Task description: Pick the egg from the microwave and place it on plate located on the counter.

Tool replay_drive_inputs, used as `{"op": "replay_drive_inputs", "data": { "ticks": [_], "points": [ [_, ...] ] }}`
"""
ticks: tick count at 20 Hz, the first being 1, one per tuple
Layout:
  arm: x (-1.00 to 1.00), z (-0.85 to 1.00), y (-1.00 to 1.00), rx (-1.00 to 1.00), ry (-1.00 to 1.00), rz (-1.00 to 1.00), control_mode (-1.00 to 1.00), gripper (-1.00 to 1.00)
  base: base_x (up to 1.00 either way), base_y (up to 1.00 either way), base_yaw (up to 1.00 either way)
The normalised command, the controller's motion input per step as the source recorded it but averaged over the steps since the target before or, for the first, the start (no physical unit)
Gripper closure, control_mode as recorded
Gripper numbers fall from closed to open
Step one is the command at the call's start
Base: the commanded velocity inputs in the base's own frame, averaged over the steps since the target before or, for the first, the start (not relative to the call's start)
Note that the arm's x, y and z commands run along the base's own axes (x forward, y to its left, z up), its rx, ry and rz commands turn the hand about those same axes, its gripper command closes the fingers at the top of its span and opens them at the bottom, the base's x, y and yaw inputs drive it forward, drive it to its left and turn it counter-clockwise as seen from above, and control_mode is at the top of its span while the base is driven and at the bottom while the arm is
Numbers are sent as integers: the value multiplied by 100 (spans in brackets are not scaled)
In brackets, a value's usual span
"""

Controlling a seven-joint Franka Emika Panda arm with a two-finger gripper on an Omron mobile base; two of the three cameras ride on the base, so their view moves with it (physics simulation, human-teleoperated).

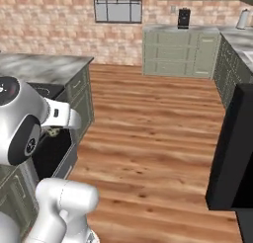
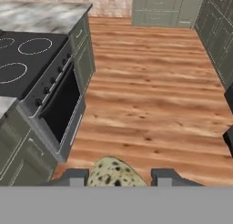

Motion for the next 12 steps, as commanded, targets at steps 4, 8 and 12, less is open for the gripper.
{"op": "replay_drive_inputs", "data": {
  "ticks": [4, 8, 12],
  "points": [
    [0, 0, 0, 0, 0, 0, 100, 100, 100, -3, -16],
    [0, 0, 0, 0, 0, 0, 100, 100, 100, -18, -20],
    [0, 0, 0, 0, 0, 0, 100, 100, 100, -37, -27]
  ]
}}
